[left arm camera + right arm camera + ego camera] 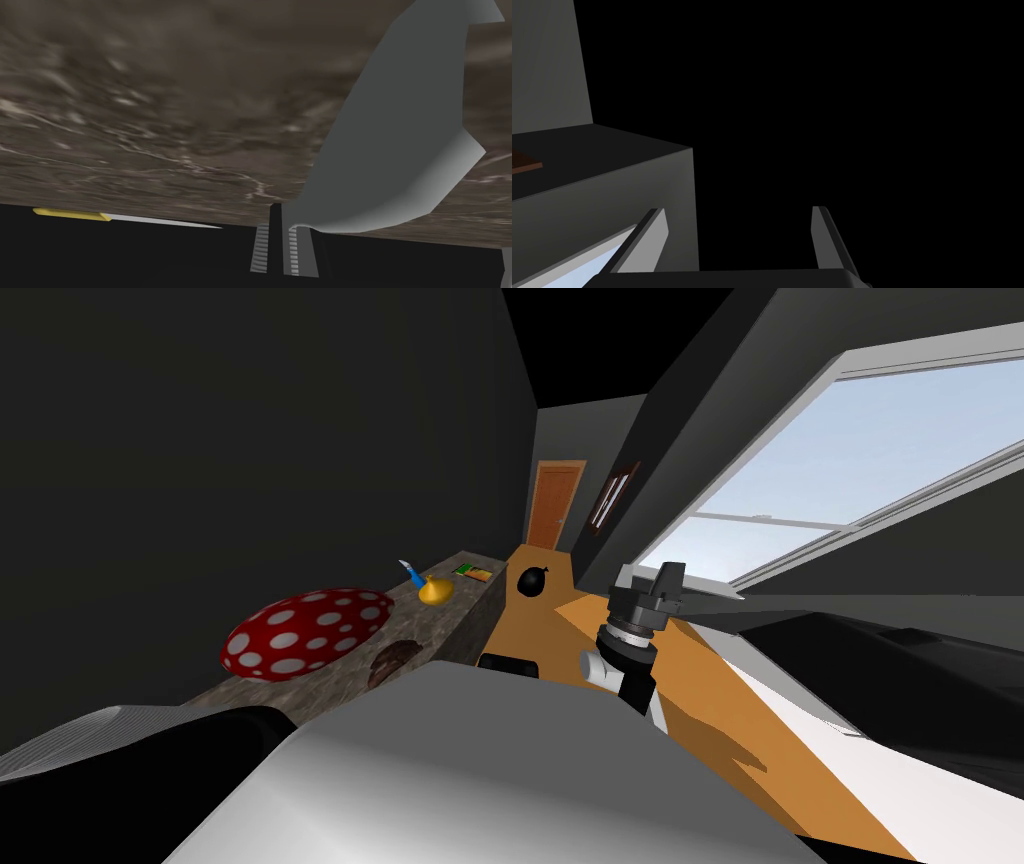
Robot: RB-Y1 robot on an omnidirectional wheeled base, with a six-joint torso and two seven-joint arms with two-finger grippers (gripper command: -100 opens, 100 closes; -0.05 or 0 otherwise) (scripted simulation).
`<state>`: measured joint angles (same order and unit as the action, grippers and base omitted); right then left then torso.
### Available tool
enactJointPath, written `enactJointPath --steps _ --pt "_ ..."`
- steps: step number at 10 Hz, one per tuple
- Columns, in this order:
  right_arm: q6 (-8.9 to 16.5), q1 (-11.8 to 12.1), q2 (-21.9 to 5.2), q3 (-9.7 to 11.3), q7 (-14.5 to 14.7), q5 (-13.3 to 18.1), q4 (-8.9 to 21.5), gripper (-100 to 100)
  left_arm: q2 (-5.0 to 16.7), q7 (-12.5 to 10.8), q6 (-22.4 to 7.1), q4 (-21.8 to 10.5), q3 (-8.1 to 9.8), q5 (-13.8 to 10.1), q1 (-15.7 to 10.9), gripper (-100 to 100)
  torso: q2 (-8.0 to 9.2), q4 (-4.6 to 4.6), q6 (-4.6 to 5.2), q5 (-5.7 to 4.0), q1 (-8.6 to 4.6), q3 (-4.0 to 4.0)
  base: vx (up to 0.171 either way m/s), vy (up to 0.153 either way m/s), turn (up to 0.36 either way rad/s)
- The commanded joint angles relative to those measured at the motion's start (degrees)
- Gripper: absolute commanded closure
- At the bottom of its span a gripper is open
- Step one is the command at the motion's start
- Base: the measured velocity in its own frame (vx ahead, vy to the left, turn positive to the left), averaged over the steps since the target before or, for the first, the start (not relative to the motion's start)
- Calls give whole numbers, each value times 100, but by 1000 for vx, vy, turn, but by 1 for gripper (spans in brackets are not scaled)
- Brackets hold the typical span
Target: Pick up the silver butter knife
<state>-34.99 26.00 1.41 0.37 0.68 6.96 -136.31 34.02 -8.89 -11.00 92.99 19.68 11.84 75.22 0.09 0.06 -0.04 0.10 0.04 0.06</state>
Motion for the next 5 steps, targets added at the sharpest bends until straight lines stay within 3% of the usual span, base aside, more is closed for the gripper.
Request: enactJointPath --steps 1,2,3,5 --pt "0 0 0 0 0 0 0 0 0 0 0 0 0 0 0 100 0 0 0 0 0 0 0 0 0" --pt "0 0 0 0 0 0 0 0 -1 -1 -2 -1 0 0 1 0 0 0 1 0 0 0 0 0 0" --pt "0 0 0 0 0 0 0 0 36 -24 -175 231 -35 -2 55 100 0 0 1 0 0 0 -26 9 30" --pt "0 0 0 0 0 0 0 0 76 -57 -405 518 -74 3 122 100 14 2 -1 -1 0 7 -52 10 26"
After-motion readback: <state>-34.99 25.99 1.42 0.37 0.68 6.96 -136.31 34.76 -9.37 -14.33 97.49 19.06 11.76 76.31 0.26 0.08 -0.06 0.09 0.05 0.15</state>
